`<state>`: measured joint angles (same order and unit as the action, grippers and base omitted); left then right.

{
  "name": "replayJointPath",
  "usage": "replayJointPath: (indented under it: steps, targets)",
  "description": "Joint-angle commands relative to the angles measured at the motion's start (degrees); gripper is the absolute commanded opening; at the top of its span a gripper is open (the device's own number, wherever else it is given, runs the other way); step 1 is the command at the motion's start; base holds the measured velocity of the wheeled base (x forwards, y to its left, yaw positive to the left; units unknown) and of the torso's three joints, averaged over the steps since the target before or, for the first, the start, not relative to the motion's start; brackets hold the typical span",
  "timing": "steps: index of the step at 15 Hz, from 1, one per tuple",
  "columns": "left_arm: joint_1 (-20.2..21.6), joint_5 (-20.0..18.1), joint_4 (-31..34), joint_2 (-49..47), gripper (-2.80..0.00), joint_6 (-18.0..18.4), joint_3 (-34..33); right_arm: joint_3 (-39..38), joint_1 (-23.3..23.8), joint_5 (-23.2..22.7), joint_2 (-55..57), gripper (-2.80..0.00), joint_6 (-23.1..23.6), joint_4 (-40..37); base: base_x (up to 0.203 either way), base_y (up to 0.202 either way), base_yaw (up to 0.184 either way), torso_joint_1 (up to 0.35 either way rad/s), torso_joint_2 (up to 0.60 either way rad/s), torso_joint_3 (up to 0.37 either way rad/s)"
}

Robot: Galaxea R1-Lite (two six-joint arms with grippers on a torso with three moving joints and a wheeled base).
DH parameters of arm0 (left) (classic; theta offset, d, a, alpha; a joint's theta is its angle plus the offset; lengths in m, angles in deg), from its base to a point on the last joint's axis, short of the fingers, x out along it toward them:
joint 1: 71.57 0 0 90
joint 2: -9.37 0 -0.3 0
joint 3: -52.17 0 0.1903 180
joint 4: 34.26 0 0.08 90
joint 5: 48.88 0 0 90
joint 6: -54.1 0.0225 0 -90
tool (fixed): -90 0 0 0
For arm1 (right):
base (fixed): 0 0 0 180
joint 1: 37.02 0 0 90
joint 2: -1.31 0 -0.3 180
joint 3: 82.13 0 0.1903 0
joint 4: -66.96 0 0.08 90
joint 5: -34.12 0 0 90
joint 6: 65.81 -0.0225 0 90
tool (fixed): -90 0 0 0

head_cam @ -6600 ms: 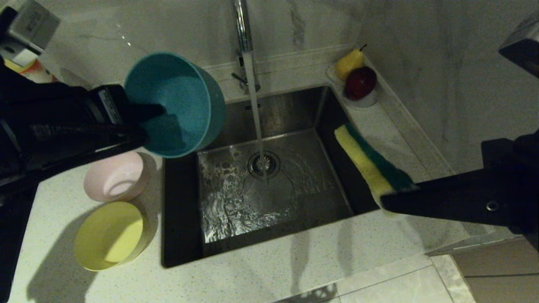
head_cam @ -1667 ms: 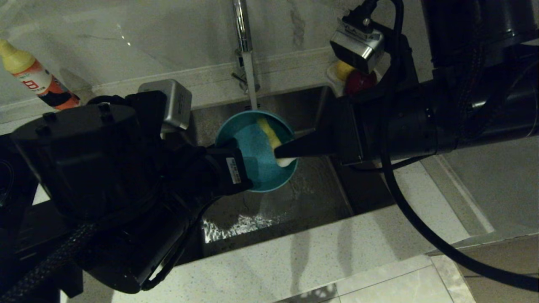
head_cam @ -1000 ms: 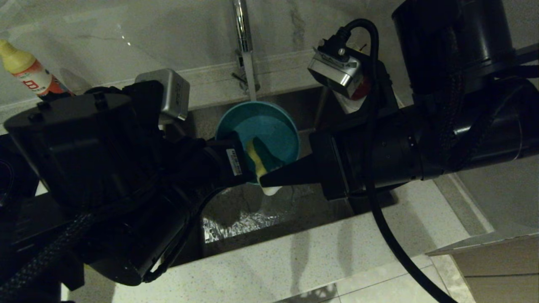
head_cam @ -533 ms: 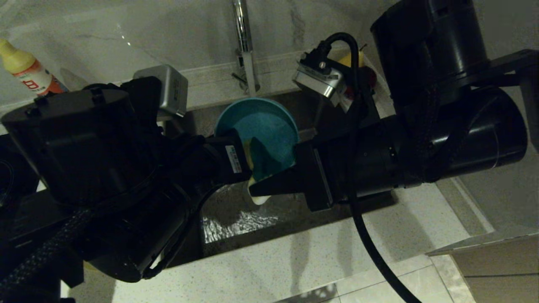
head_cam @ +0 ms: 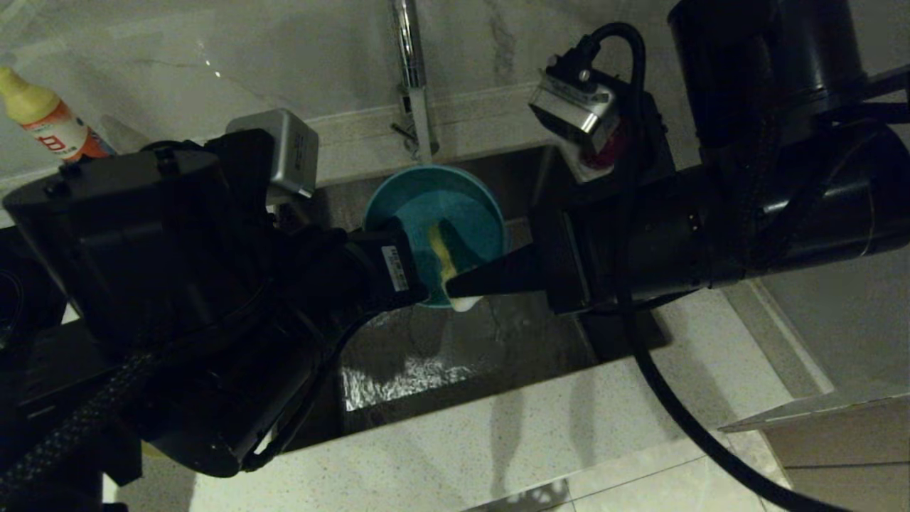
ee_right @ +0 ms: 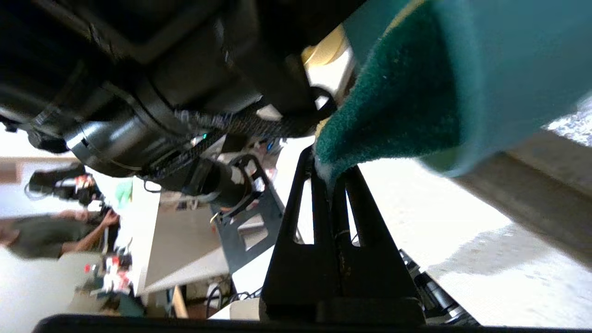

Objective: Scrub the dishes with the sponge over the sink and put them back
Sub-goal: Wipe the bowl

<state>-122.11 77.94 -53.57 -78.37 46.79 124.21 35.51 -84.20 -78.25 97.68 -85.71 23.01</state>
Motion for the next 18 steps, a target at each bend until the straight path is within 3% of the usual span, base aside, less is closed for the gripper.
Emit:
replayJointPath:
  steps: [1, 9, 18]
  targets:
    - [0.0, 0.3, 0.0, 0.2, -2.8, 0.0, -0.2, -0.1, 2.0, -0.2, -1.9, -2.8, -0.1, -0.1, 0.0, 0.0, 0.0, 0.0, 0.0, 0.0]
    - [-0.1, 0.1, -0.5, 0.0, -2.8, 0.3, -1.6, 6.8, 2.5, -0.2, 0.9, -2.8, -0.1, -0.2, 0.0, 0.0, 0.0, 0.0, 0.0, 0.0]
    - [-0.2, 0.0, -0.6, 0.0, -2.8, 0.0, -2.1, 7.3, -2.2, -0.1, 2.5, -2.8, 0.2, -0.5, 0.0, 0.0, 0.0, 0.0, 0.0, 0.0]
